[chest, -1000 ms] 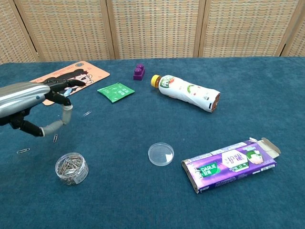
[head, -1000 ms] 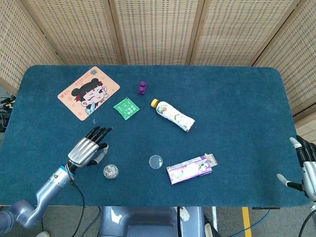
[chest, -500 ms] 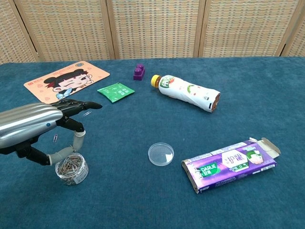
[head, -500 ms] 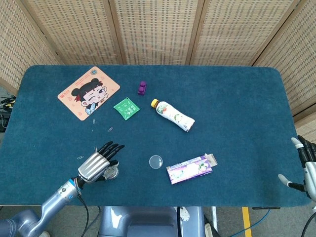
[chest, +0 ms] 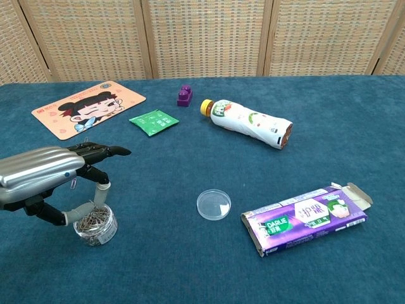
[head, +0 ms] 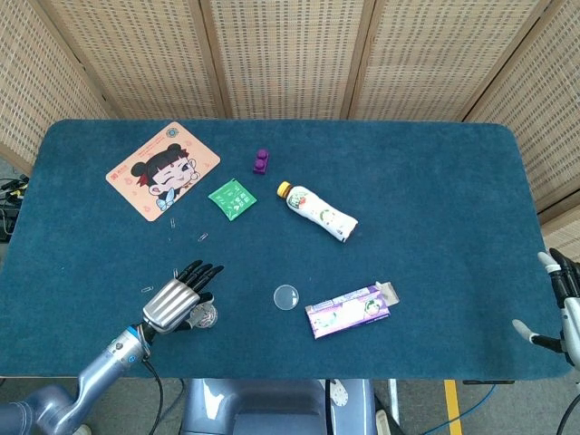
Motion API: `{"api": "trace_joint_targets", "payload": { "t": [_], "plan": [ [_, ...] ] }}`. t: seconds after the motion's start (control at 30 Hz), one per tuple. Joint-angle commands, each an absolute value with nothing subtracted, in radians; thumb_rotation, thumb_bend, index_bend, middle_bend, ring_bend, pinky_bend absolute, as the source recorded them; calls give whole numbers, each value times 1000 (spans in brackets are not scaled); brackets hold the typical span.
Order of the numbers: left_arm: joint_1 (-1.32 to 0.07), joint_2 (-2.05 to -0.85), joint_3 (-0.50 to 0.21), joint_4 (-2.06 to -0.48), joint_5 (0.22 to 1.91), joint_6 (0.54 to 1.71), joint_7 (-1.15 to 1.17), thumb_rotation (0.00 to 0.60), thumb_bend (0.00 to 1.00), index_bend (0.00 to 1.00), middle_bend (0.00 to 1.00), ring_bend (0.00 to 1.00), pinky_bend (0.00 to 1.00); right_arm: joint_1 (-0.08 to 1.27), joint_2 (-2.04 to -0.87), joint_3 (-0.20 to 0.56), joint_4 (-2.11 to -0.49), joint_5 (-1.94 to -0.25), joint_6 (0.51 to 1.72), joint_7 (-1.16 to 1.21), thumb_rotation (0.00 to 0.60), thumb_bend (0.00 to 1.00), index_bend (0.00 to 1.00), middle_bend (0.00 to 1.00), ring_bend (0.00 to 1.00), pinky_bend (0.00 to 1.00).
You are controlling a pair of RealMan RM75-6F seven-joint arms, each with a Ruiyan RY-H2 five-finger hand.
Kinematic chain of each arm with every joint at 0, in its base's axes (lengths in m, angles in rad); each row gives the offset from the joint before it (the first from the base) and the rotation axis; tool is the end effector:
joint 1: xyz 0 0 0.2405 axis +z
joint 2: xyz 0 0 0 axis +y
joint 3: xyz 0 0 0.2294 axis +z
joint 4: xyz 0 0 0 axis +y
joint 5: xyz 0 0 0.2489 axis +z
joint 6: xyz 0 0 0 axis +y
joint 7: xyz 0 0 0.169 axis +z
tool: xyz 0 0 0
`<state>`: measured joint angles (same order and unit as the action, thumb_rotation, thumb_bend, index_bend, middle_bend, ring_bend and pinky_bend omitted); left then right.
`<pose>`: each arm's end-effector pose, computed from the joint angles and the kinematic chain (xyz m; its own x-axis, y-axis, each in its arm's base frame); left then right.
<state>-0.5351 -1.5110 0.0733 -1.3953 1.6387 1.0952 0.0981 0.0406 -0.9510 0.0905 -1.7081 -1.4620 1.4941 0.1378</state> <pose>-0.1902 0.2591 -0.0755 0.5427 0.2699 0.7954 0.7443 -0.5934 -0.3065 -0.3070 -0.2031 0.1635 0.3295 0.0398 0.9433 -0.9433 0.0549 0.3272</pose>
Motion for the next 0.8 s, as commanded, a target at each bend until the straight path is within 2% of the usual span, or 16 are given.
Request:
{"api": "trace_joint_targets", "payload": {
  "t": [0.03,0.2,0.27,0.33,0.4,0.57,0.8],
  "plan": [
    [-531,-1509,72,-1401,1626,1091,110,600,513,752,0,0,0,40,-950,91,-1707,-1463,1494,141,600,0,13,0,0,0],
    [-528,-1500,73,-1421,1606,1075,132,600,510,731,0,0,0,37,-948,88,-1709,-1470,1500,144,600,0,13,0,0,0],
    [-528,-1494,73,-1432,1594,1064,139,600,464,616,0,0,0,37,-948,89,-1710,-1469,1501,145,600,0,13,0,0,0],
    [-529,-1488,71,-1442,1582,1055,150,600,357,430,0,0,0,37,-947,89,-1710,-1469,1501,146,600,0,13,0,0,0],
    [-530,-1484,70,-1449,1576,1050,156,600,283,349,0,0,0,37,-947,89,-1710,-1469,1501,146,600,0,13,0,0,0],
    [-529,-1475,69,-1461,1575,1052,149,600,240,336,0,0,0,37,-947,90,-1710,-1468,1501,147,600,0,13,0,0,0],
    [-520,-1433,65,-1486,1603,1105,98,600,232,326,0,0,0,35,-945,90,-1711,-1469,1504,151,600,0,13,0,0,0]
  ]
}}
